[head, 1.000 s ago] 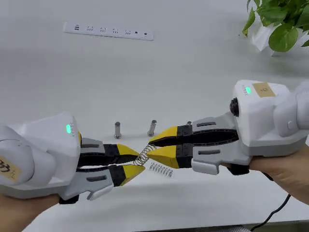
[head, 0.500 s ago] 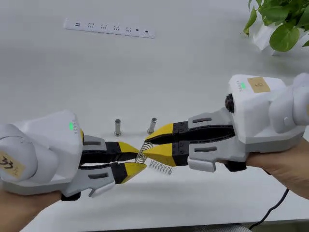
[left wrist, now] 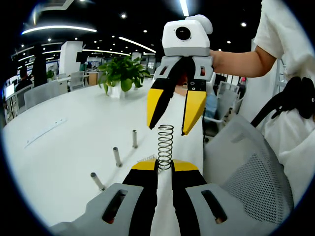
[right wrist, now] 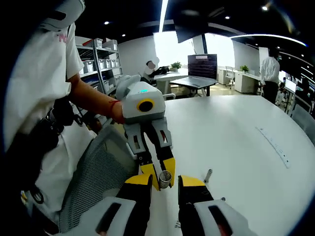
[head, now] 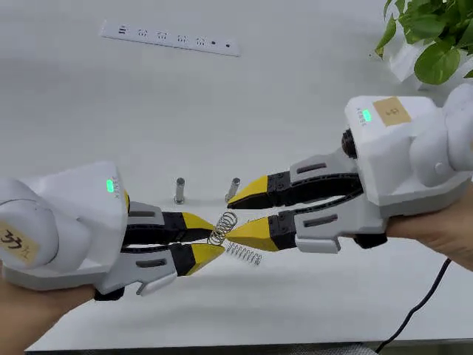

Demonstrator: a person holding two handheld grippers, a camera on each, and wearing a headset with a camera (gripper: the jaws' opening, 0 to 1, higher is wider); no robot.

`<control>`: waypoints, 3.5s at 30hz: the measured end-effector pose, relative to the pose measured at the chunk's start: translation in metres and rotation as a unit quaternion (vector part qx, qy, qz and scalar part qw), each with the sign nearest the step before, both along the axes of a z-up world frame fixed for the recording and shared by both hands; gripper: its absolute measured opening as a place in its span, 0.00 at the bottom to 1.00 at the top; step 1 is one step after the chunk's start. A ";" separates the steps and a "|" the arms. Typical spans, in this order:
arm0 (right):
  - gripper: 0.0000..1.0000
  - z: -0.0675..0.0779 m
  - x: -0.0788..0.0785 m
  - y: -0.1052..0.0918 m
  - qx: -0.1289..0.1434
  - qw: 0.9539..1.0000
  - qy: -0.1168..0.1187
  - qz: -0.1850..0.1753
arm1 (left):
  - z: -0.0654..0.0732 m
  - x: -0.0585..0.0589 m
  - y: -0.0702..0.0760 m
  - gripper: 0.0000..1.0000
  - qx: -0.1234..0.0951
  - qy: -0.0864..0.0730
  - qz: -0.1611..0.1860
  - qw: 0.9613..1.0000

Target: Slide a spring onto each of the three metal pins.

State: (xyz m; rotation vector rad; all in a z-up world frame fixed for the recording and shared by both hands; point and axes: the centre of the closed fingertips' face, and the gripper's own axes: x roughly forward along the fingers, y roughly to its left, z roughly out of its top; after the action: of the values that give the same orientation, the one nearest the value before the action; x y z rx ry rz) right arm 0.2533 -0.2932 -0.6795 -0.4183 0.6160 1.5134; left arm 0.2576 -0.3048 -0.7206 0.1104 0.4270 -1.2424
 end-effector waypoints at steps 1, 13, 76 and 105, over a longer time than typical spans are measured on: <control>0.18 -0.002 0.004 -0.002 -0.008 1.000 -0.005 0.012 | 0.000 0.000 0.000 0.06 0.000 -0.001 0.000 1.000; 0.15 -0.015 0.000 0.003 -0.127 0.975 -0.046 0.174 | 0.002 0.003 -0.004 0.06 -0.004 -0.010 0.000 1.000; 0.06 -0.016 -0.006 0.011 -0.166 0.962 -0.054 0.209 | 0.001 0.001 0.010 0.18 -0.015 -0.019 0.015 1.000; 0.06 -0.001 0.051 0.030 -0.179 0.974 -0.077 0.111 | -0.017 0.013 0.090 0.55 0.020 -0.031 0.105 0.994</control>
State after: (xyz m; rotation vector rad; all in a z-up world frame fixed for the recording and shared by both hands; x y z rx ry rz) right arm 0.3042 -0.2633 -0.6807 -0.8991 0.7406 1.5638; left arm 0.2708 -0.2152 -0.7376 0.1353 0.3992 -1.0202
